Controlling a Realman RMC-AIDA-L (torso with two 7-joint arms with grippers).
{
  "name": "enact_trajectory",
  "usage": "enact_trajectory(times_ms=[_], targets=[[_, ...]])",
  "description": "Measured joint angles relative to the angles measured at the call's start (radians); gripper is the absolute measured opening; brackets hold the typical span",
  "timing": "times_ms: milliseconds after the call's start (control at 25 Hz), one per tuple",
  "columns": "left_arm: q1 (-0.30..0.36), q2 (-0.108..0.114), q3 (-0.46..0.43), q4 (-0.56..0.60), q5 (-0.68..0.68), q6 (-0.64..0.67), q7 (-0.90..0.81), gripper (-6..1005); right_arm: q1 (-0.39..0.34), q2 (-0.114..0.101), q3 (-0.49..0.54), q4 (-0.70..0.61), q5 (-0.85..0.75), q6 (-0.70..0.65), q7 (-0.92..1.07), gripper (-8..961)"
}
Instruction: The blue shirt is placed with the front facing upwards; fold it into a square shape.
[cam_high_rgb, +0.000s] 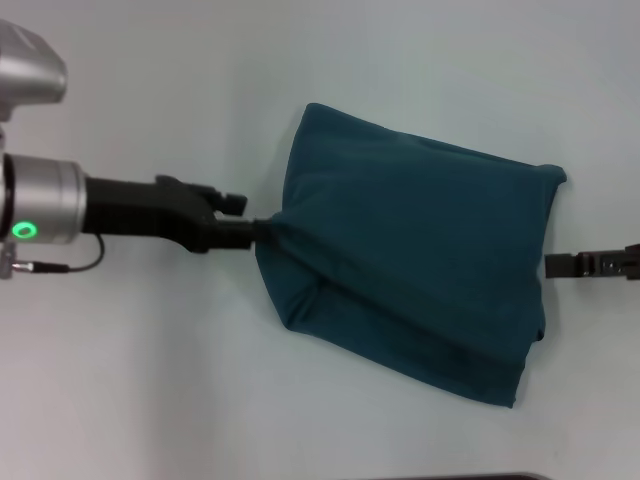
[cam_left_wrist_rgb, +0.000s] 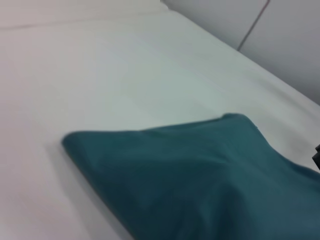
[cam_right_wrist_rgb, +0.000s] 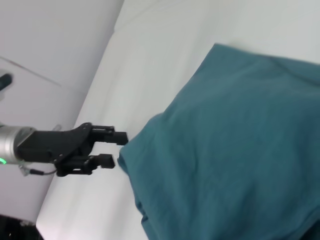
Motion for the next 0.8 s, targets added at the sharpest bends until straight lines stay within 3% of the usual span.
enact_trajectory(times_ms=[40,160,280,440,600,800], targets=[[0.002,0.001,-0.014,-0.008,0.000,0.004,0.000,372,0.000,-0.001,0.009,0.004,0.000,0.000,0.004,541],[0.005,0.002,-0.060,-0.032,0.000,0.019,-0.001,619,-0.004,-0.004,0.036,0.016,0.000,-0.004,0.020,632],[0.008,-0.007,-0.103,-0.061,-0.001,0.022,0.001,659,-0.008,-0.007,0.063,0.029,-0.001,-0.019,0.044,691],[0.002,-0.028,-0.125,-0.080,-0.003,0.012,0.009,713,-0.009,-0.008,0.086,0.044,-0.005,-0.065,0.093,691],[-0.016,-0.034,-0.118,-0.077,-0.002,-0.001,0.012,766,-0.007,-0.008,0.090,0.053,-0.006,-0.118,0.130,690],[-0.026,-0.036,-0.118,-0.073,-0.004,-0.008,0.012,754,0.001,-0.007,0.089,0.054,-0.005,-0.145,0.135,690]])
